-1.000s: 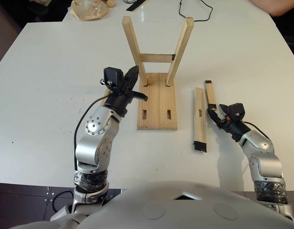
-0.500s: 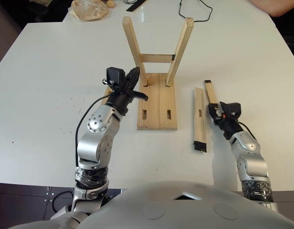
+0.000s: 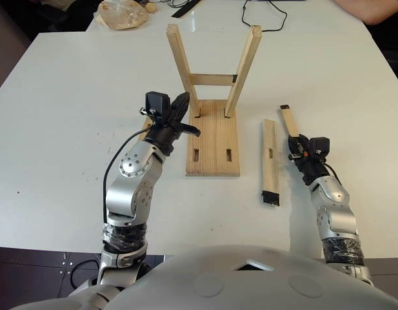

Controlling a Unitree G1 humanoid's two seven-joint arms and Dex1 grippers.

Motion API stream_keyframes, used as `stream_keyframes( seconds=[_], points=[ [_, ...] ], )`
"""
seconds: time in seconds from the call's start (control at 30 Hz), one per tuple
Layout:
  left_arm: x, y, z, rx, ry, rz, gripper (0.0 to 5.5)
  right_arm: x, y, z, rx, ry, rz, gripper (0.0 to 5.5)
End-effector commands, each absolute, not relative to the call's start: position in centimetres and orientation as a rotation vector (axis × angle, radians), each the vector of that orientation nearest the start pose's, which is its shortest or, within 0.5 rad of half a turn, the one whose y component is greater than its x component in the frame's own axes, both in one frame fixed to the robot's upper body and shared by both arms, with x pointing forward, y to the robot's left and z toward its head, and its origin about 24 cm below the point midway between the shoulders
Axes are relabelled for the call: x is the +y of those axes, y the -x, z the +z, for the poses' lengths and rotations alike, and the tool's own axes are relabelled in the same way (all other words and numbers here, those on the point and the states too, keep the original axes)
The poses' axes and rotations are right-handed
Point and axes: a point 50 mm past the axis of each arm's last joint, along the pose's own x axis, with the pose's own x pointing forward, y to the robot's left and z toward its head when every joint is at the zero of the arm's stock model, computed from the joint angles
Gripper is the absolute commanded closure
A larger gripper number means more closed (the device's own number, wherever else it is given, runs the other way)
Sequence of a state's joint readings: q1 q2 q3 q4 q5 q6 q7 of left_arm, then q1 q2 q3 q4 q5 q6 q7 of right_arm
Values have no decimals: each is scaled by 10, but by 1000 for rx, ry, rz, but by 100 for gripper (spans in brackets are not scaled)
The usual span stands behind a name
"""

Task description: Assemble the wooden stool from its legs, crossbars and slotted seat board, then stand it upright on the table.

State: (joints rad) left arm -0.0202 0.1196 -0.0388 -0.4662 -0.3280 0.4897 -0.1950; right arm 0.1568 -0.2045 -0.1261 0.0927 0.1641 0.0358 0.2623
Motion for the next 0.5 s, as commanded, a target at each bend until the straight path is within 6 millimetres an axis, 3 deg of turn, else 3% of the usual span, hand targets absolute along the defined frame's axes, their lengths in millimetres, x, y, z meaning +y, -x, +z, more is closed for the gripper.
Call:
stream_keyframes(
  seconds=[0.03, 0.1, 0.17, 0.23, 0.37, 0.5],
  points=[
    [126, -248, 134, -85, 271, -439, 550, -241, -245, 3, 261, -154, -85, 418],
    [124, -249, 150, -140, 385, -508, 550, -244, -287, 45, 118, -381, -109, 418],
    [125, -246, 165, -192, 480, -577, 550, -241, -317, 87, -15, -578, -20, 418],
    [124, -241, 180, -240, 555, -655, 524, -237, -333, 127, -144, -697, 114, 418],
    [124, -237, 221, -391, 699, -813, 467, -215, -329, 198, -359, -801, 433, 418],
    [133, -241, 253, -490, 759, -895, 397, -187, -302, 232, -412, -711, 789, 418]
  ],
)
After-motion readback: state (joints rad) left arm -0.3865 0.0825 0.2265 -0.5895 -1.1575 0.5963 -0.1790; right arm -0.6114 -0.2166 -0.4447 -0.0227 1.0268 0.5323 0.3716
